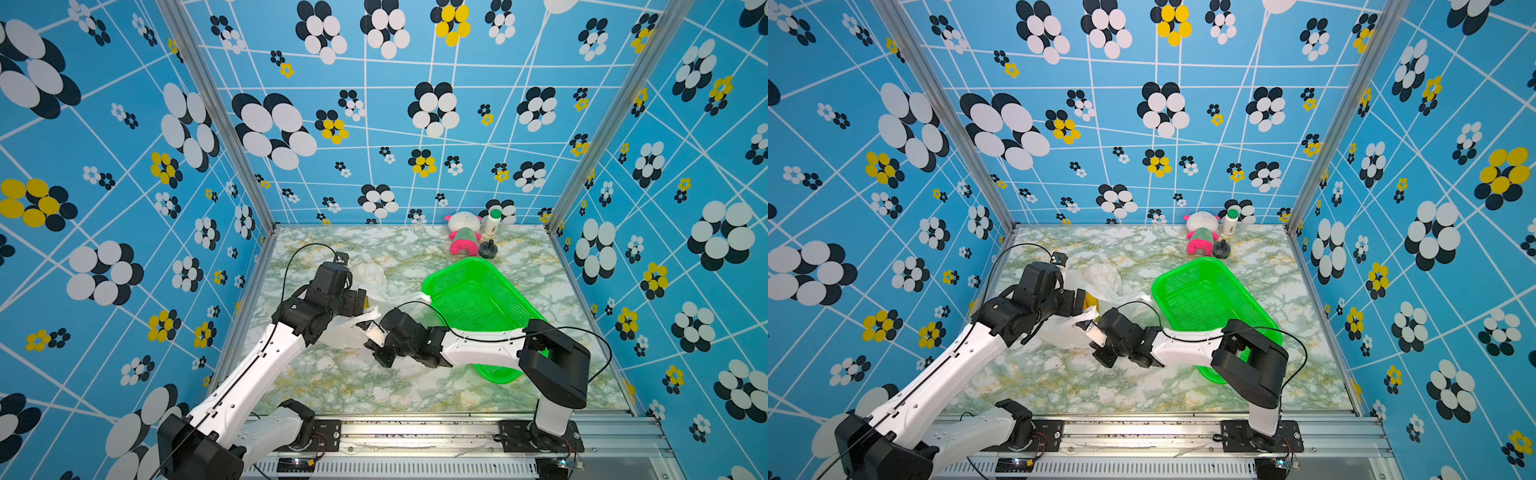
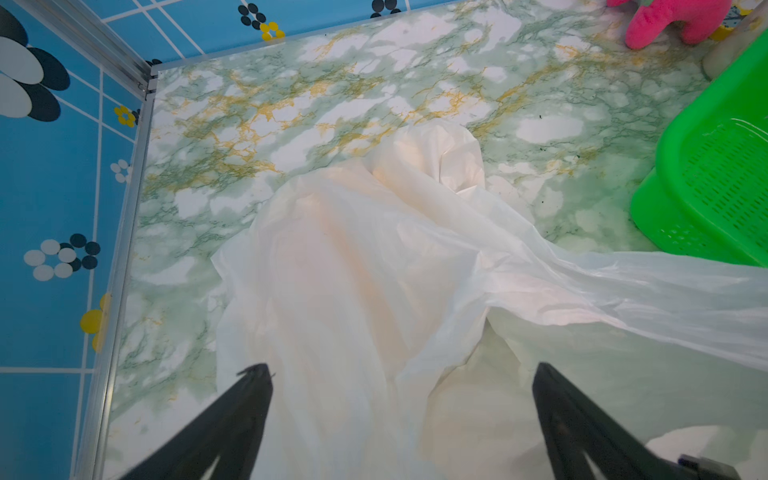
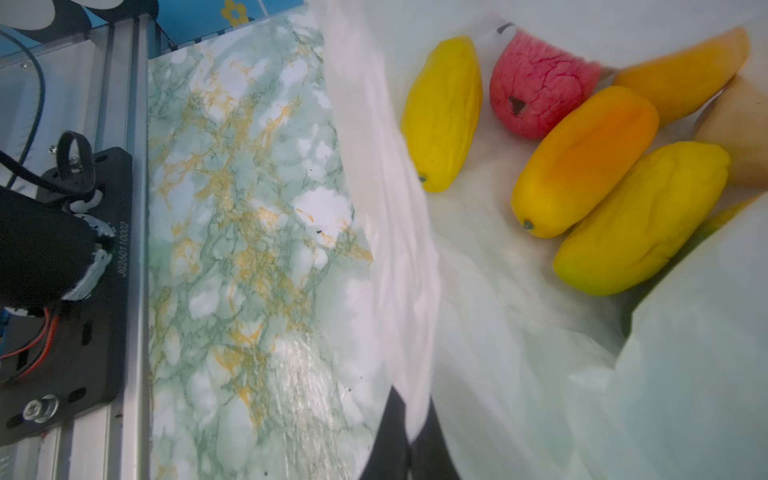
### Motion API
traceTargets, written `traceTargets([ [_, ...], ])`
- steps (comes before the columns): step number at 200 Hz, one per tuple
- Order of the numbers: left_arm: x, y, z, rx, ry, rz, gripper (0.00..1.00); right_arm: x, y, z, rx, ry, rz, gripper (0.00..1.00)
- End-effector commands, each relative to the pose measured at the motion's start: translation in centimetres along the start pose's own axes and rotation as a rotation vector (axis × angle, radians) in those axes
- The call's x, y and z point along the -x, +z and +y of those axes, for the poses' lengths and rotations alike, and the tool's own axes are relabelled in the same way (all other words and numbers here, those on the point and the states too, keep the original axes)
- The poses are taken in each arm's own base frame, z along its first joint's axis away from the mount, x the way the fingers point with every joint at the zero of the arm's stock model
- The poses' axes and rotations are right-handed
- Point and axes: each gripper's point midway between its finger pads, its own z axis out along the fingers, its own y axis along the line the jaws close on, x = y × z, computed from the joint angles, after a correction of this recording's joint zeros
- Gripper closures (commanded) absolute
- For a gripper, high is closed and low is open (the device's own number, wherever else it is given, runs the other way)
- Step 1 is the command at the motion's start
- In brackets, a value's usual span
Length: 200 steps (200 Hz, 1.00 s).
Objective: Untie the knot of the plastic bag and take out the fruit
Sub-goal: 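Hold the bag edge with left gripper while right gripper pulls the mouth open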
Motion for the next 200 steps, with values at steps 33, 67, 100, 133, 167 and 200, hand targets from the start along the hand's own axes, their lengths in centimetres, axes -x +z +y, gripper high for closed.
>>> traceTargets([
  [33, 1.2, 0.6, -0.7, 0.003, 0.062, 0.029, 0.01, 2.1, -1.5, 1.1, 0.046, -0.016, -0.081, 1.00],
  [67, 1.8, 1.2, -0.6, 0.014, 0.067, 0.070, 0.01, 2.6, -1.7, 1.6, 0.062, -0.024, -0.090, 1.00],
  [100, 6.5, -2.5, 0.9, -0.033, -0.042, -0.010, 0.01, 2.7, -1.7, 1.8, 0.072, -0.032, -0.091, 1.00],
  [133, 9.1, -4.6, 0.2, -0.063, 0.023, 0.060, 0.00, 3.0, -2.0, 2.0, 0.079, -0.047, -0.104, 1.00],
  [167, 5.2, -2.7, -3.4, 0.011, 0.291, 0.278, 0.01, 3.0, -1.7, 2.3, 0.096, -0.061, -0.119, 1.00],
  [200, 2.5, -2.9, -1.2, 0.101, 0.310, 0.378, 0.01, 2.6, -1.3, 2.6, 0.117, -0.064, -0.110, 1.00],
])
